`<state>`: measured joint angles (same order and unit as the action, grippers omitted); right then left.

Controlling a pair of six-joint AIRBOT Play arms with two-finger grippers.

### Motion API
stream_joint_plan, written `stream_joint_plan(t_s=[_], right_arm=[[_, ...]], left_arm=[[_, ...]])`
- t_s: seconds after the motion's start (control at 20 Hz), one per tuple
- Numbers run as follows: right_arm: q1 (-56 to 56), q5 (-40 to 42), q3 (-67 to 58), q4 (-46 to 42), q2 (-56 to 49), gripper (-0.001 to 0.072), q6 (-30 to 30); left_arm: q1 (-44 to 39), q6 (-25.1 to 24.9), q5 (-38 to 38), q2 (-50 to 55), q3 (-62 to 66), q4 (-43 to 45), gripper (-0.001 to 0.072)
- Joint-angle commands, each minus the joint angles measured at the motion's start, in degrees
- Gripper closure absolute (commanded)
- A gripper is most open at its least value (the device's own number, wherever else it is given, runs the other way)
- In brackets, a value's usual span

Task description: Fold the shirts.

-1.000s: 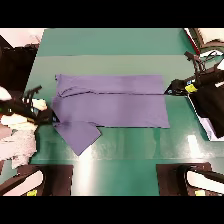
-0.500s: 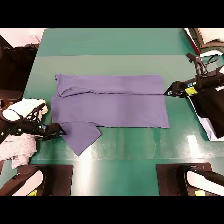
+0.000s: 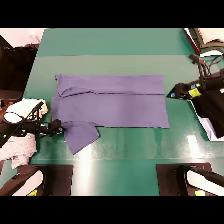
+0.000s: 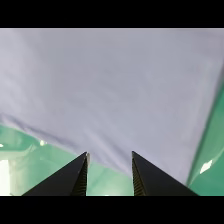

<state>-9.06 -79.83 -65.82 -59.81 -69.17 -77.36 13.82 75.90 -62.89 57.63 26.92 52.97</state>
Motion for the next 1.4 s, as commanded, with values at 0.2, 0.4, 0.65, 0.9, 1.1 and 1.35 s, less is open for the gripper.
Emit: stream_joint_plan(t_s=[0.2, 0.4, 0.65, 0.9, 1.1, 1.35], right_arm=[[-13.8, 0.0, 19.9, -0.1, 3.7, 0.036, 3.4], [-14.6, 3.5, 25.6, 0.3, -0.2, 0.036, 4.0], [-8.9, 7.8, 25.8, 0.2, -4.0, 0.0367, 4.0], [-8.0, 8.7, 25.8, 0.0, -4.0, 0.0643, 4.2], [-8.0, 6.7, 25.8, -5.6, 0.2, 0.07, 4.7], [-13.1, -3.1, 25.8, -18.3, 13.8, 0.07, 4.4]], left_arm=[[0.0, -2.7, -4.7, -0.1, 3.6, -2.5, 0.0681], [0.0, -2.8, -5.3, -0.1, 4.0, -2.9, 0.0681], [0.0, -2.8, -6.5, -0.1, 4.0, -2.9, 0.0681], [0.0, -2.8, -6.6, -0.1, 4.0, -2.8, 0.0681], [0.0, -3.9, -12.2, -0.7, 4.5, -1.7, 0.0683], [0.0, -3.7, -22.1, -10.6, 4.5, -0.2, 0.0683]])
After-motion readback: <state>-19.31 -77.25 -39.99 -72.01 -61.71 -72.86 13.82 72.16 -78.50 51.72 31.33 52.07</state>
